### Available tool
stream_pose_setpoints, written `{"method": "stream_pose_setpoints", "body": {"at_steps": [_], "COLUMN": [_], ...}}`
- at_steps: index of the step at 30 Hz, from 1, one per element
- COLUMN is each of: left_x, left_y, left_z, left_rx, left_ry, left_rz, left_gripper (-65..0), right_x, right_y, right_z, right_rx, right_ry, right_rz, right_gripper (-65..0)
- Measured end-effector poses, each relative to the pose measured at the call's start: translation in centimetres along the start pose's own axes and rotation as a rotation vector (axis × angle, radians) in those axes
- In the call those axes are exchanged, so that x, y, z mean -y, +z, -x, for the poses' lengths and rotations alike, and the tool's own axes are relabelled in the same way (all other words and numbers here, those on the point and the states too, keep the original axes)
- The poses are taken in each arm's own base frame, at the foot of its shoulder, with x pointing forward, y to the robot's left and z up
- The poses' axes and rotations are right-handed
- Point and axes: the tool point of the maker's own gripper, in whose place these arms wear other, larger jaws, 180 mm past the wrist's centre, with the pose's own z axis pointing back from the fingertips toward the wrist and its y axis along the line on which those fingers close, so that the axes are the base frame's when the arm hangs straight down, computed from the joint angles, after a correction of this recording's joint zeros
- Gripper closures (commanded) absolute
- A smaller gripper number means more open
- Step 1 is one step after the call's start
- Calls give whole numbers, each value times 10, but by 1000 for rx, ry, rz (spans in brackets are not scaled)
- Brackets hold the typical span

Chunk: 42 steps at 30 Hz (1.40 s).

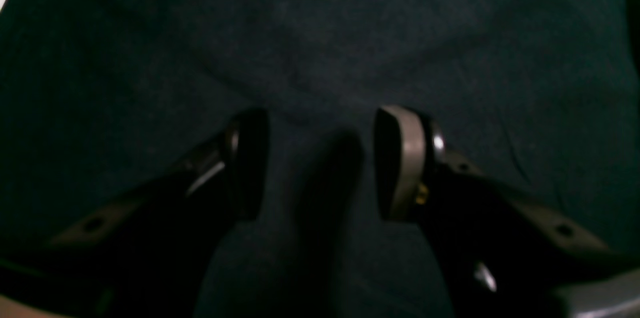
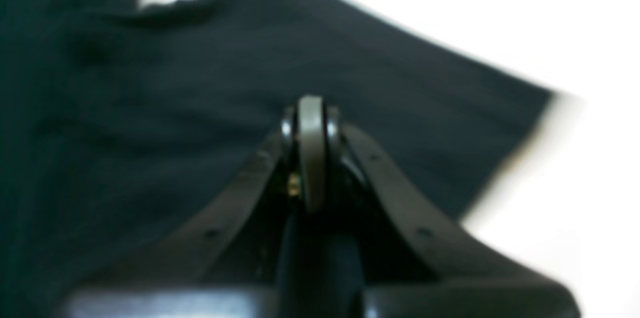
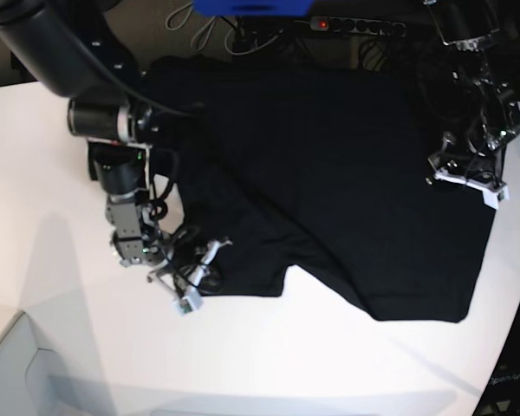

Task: Layout the t-shirt on the table in an organized manner, then fold the t-shirt properly
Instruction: 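Drag the grasped hem with the right gripper to straighten the shirt side, then slide the right gripper along the shirt side toward the sleeve and collar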

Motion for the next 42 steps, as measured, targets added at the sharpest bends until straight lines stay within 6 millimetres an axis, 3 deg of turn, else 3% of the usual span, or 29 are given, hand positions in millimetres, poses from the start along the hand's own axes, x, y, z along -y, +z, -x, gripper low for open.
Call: {"method": "stream_pose_setpoints", "body": {"at_steps": [3, 8, 10, 12, 15, 18, 20, 23, 26, 30, 35, 38, 42], "left_x": [-1, 0, 1, 2, 2, 2, 1, 0, 1, 3, 2, 2, 1], "left_y": [0, 0, 0, 0, 0, 0, 0, 0, 0, 0, 0, 0, 0], "left_z": [1, 1, 0, -3, -4, -2, -1, -1, -3, -3, -3, -5, -2], "left_rx": [-2, -2, 0, 6, 10, 6, 2, 4, 7, 7, 6, 10, 4], "left_ry": [-1, 0, 2, 1, -2, 0, -1, 0, -1, 2, 0, 0, 1], "left_rz": [-1, -1, 2, 4, 4, 6, 3, 0, 3, 7, 4, 5, 3], "left_gripper": [-330, -330, -330, -330, -330, -330, -330, -330, -330, -330, -330, -330, -330], "right_x": [55, 120, 141, 151, 132, 68, 26, 0, -1, 2, 14, 20, 50], "right_y": [6, 33, 53, 67, 61, 40, 39, 47, 55, 49, 33, 19, 7], "right_z": [-7, -34, -56, -74, -72, -43, -35, -36, -24, 34, 40, 30, 10], "right_rx": [23, 125, 202, 263, 222, 50, -1, -40, -121, -290, -293, -191, -41], "right_ry": [-26, 7, 34, 52, 28, 49, 85, 90, 101, 65, 37, -3, -39], "right_rz": [192, 527, 682, 745, 672, 408, 281, 269, 284, 261, 228, 228, 332], "right_gripper": [0, 0, 0, 0, 0, 0, 0, 0, 0, 0, 0, 0, 0]}}
